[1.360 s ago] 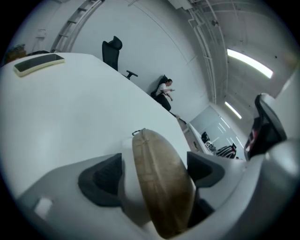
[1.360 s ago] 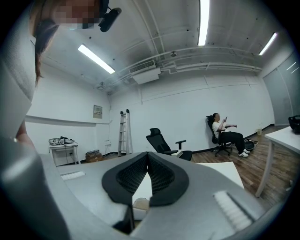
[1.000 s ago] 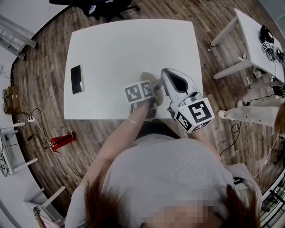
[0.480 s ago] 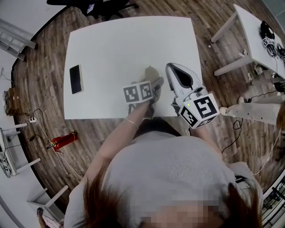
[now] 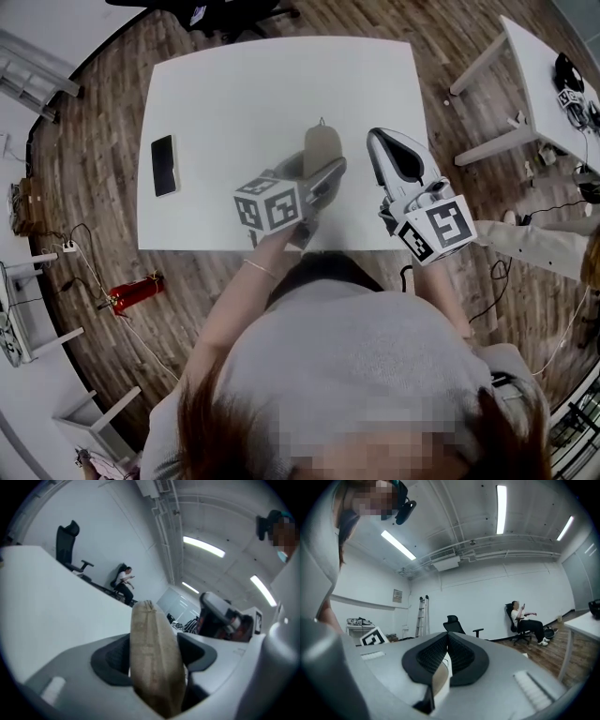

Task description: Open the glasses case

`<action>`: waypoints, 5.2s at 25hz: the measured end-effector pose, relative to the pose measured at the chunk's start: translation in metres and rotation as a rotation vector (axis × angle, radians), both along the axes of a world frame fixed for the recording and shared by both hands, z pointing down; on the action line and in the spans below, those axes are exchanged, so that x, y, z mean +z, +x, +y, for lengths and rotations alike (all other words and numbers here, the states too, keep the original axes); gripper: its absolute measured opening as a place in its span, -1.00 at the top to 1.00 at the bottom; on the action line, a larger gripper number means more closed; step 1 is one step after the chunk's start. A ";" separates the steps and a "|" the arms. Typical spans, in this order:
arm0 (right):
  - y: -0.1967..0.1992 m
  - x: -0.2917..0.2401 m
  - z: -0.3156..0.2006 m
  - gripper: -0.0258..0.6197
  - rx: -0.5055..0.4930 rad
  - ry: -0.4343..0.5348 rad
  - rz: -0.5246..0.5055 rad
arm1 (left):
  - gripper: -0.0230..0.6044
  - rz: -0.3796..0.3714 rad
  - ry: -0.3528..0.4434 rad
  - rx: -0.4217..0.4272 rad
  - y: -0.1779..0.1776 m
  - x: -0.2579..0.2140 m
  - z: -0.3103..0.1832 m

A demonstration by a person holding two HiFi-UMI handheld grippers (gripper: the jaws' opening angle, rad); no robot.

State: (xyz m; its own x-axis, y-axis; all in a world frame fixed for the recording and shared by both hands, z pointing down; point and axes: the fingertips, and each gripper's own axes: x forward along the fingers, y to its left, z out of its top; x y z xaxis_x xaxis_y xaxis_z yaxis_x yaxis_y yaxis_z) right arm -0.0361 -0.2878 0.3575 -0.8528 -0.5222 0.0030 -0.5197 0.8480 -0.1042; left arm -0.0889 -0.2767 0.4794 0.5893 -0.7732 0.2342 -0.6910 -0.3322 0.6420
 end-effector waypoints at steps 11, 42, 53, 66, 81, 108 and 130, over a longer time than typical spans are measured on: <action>-0.028 -0.010 -0.023 0.41 -0.434 0.192 0.148 | -0.01 0.080 0.313 0.357 0.004 -0.102 0.027; -0.060 -0.036 -0.007 0.90 -0.999 -0.244 -0.274 | 0.00 0.457 0.462 0.318 -0.018 -0.128 0.038; -0.056 -0.013 -0.012 0.90 -0.853 -0.272 -0.310 | -0.01 0.563 0.410 0.272 -0.030 -0.119 0.032; -0.024 0.000 -0.003 0.90 -0.747 -0.214 -0.261 | -0.01 0.641 0.404 0.183 -0.032 -0.131 0.006; 0.022 0.027 0.006 0.90 -0.568 -0.232 -0.317 | -0.01 0.743 0.309 0.123 -0.003 -0.132 -0.028; -0.009 0.066 0.061 0.91 -0.579 -0.291 -0.261 | -0.01 0.771 0.210 0.017 -0.037 -0.119 -0.055; -0.017 0.097 0.071 0.30 -0.562 -0.372 -0.090 | -0.01 0.840 0.225 -0.057 -0.074 -0.109 -0.042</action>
State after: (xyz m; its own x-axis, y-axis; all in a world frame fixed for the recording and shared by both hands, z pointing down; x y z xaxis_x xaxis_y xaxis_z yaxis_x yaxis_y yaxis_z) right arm -0.0531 -0.2166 0.4543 -0.9997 0.0223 0.0125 0.0139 0.8861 -0.4634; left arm -0.1624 -0.3191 0.3701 0.4572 -0.7827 -0.4224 -0.0376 -0.4916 0.8700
